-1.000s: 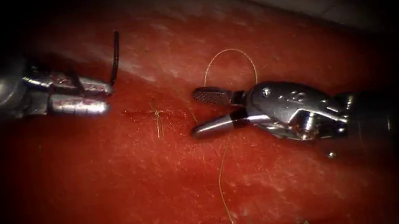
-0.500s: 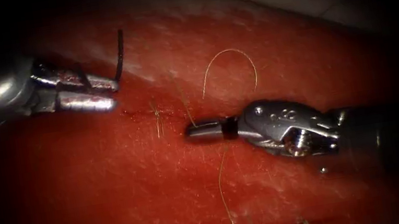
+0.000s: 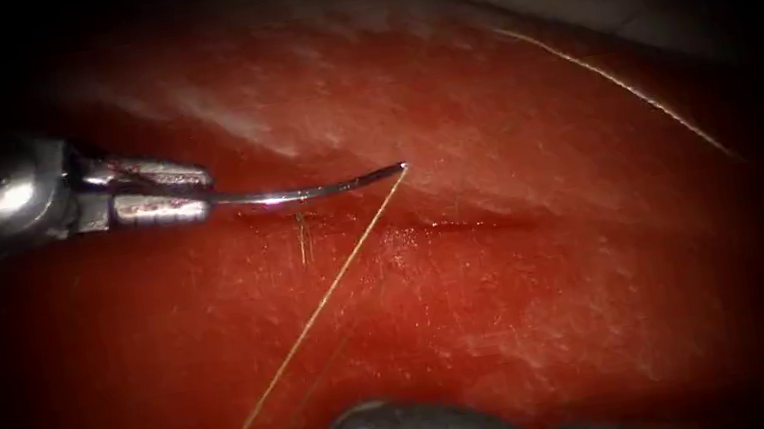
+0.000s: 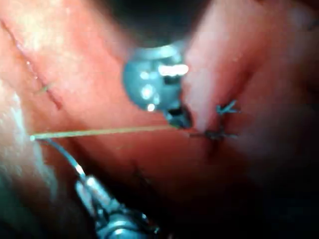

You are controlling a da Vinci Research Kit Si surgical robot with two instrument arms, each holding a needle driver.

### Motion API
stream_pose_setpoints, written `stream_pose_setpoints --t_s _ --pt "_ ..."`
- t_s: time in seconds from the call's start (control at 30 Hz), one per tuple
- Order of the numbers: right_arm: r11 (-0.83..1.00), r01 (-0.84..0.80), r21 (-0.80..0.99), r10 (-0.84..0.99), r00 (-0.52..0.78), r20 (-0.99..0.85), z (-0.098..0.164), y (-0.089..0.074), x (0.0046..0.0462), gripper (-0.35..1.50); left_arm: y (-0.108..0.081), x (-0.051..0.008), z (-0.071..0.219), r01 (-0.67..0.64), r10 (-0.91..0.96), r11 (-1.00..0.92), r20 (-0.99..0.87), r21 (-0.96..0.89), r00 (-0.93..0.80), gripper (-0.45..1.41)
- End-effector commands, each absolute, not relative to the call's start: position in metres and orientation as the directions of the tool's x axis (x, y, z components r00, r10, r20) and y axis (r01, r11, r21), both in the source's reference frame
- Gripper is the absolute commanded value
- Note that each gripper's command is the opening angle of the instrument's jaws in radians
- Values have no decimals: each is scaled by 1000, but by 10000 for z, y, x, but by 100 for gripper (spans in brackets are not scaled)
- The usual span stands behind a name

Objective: Wound Closure

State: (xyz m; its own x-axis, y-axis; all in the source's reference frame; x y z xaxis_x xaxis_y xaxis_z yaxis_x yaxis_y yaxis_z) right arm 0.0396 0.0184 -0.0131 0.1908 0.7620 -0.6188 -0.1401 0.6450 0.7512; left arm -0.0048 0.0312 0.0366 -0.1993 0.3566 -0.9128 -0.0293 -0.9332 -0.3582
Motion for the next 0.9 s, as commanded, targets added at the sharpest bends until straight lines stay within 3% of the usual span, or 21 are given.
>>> stream_pose_setpoints --t_s 0.03,0.07,0.1,0.17,0.57,0.77,0.87,0.9 --pt "668 -164 726 744 187 -642 -126 189 406 69 308 -53 373 -34 358 -933 -912 -359 -200 -35" --pt "667 -224 710 744 177 -644 -121 200 400 115 308 -53 376 -34 357 -933 -912 -357 -201 -35" --pt "663 -267 700 747 168 -643 -116 207 392 128 308 -52 379 -36 356 -934 -912 -356 -202 -35" --pt "665 -300 684 742 162 -650 -113 209 375 133 311 -45 383 -38 357 -933 -912 -357 -202 -35" --pt "666 -333 667 722 63 -689 -102 237 278 128 328 20 402 -175 391 -918 -884 -355 -257 -35" --pt "687 -390 613 677 37 -735 -76 239 253 126 335 45 410 -215 402 -911 -877 -353 -264 -35" --pt "743 -361 564 633 103 -767 -37 251 265 98 337 43 417 -245 412 -904 -871 -351 -269 -35" --pt "748 -362 556 625 102 -774 -29 253 268 101 336 42 419 -244 411 -904 -871 -351 -269 -35"
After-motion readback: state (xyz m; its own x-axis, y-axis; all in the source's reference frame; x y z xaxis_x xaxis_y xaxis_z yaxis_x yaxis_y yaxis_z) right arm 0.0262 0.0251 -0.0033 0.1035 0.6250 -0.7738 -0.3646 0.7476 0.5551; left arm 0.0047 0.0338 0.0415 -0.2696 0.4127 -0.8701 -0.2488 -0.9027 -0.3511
